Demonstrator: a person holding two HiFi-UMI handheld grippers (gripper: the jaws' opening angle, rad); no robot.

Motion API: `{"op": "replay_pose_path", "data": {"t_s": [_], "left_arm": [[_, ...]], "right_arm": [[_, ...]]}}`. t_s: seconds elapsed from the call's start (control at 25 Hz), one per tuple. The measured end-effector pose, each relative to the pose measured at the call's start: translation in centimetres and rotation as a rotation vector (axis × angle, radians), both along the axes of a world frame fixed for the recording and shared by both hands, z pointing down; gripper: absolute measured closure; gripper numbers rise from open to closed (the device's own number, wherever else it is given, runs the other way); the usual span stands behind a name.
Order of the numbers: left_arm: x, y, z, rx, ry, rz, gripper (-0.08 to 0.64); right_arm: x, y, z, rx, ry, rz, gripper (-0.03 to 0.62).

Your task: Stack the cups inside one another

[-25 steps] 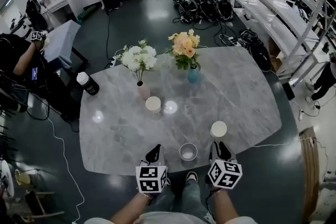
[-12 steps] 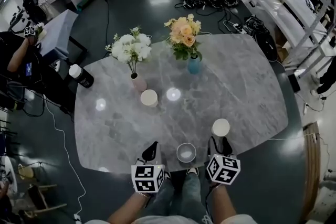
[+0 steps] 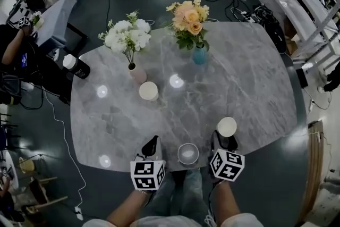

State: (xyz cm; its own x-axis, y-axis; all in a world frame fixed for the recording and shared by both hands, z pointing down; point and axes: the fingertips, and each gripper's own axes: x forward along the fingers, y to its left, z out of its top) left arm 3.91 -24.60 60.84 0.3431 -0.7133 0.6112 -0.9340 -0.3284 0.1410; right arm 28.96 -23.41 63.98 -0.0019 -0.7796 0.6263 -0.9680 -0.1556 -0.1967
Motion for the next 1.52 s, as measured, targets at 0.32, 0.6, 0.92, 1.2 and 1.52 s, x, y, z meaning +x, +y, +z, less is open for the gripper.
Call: {"op": "replay_pose_path", "data": {"t_s": [0.32, 0.6, 0.92, 1.2, 1.52], "left_arm": [[0.1, -0.1, 1.1, -0.028, -0.007, -0.008, 0.565], [0.3, -0.7, 1.4, -0.026, -0.005, -0.008, 0.565], [0.6, -0.5, 1.6, -0.032, 0.005, -0.007, 0.565], [0.4, 0.0, 1.1, -0.03, 0.016, -0.009, 0.565], [0.0, 1.2, 0.3, -0.019, 0.031, 0.006, 0.565]], "right_arm": [[0.1, -0.9, 0.7, -0.008, 0.013, -0.008, 0.364], [0.6, -1.4, 0.9, -0.014, 0.03, 0.004, 0.365], [1.0, -1.3, 0.6, -0.004, 0.036, 0.002, 0.365], [1.0, -0.8, -0.9, 0.015, 0.038, 0.01, 0.365], [0.2, 0.8, -2.5, 0.02, 0.047, 0.012, 0.365]]}}
